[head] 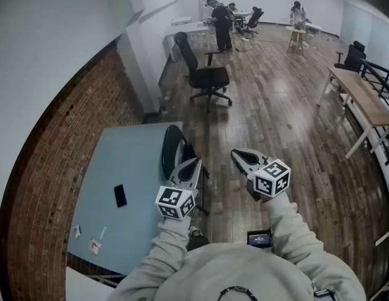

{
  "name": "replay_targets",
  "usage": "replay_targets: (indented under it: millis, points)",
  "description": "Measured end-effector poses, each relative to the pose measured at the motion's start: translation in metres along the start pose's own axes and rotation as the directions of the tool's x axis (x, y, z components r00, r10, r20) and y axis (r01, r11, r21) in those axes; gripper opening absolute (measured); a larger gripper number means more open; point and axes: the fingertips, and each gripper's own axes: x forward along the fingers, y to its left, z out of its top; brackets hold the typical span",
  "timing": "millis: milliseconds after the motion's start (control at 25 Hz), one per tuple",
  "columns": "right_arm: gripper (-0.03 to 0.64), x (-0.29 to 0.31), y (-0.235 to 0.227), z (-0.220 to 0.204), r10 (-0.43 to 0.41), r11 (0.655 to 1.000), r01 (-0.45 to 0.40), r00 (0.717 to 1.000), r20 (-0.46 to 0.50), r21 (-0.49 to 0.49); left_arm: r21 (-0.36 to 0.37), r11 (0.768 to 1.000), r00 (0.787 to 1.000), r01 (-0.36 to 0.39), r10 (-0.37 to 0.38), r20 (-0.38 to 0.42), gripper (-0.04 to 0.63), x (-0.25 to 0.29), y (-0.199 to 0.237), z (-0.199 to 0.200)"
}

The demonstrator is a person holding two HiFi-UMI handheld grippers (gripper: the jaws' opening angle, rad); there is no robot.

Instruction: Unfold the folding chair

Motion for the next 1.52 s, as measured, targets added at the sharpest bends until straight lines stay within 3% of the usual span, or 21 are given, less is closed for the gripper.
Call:
replay_targets:
  millis: [280,520,760,920,1160,1280,1520]
  points:
    - [0.008,0.060,-0.029,-0.006,-0.002,1.000,0.002,1.000,0.002,-0.006,0.004,1.000,0.999,-0.020,0.020,0.035,0.006,0.033,0.076,0.004]
    - [0.008,0.135,-0.063,-0.010,-0.004,1.000,0.004,0.999,-0.040,-0.003,-0.006,1.000,1.000,-0.016,0.016,0.012,0.006,0.073,0.158,-0.010]
    - [0.008,0.237,-0.112,-0.003,-0.085,0.996,0.085,0.996,0.039,0.005,-0.032,0.999,0.999,0.007,-0.008,-0.033,0.006,0.120,0.256,-0.039]
    - [0.008,0.275,-0.142,0.003,-0.120,0.993,0.120,0.992,0.026,-0.008,-0.001,0.999,0.998,0.049,-0.049,-0.046,0.006,0.149,0.300,-0.040]
    - [0.009,0.300,-0.179,0.006,-0.147,0.989,0.147,0.989,0.015,0.030,-0.010,0.998,0.994,0.062,-0.063,-0.088,0.006,0.200,0.309,-0.057]
    - [0.009,0.305,-0.189,0.013,-0.141,0.990,0.141,0.990,0.012,0.017,-0.036,0.998,0.997,0.056,-0.057,-0.055,0.006,0.213,0.311,-0.048]
    - [0.008,0.315,-0.222,0.030,-0.130,0.991,0.130,0.991,0.015,-0.015,0.086,0.995,0.998,0.046,-0.049,0.039,0.006,0.236,0.320,-0.015]
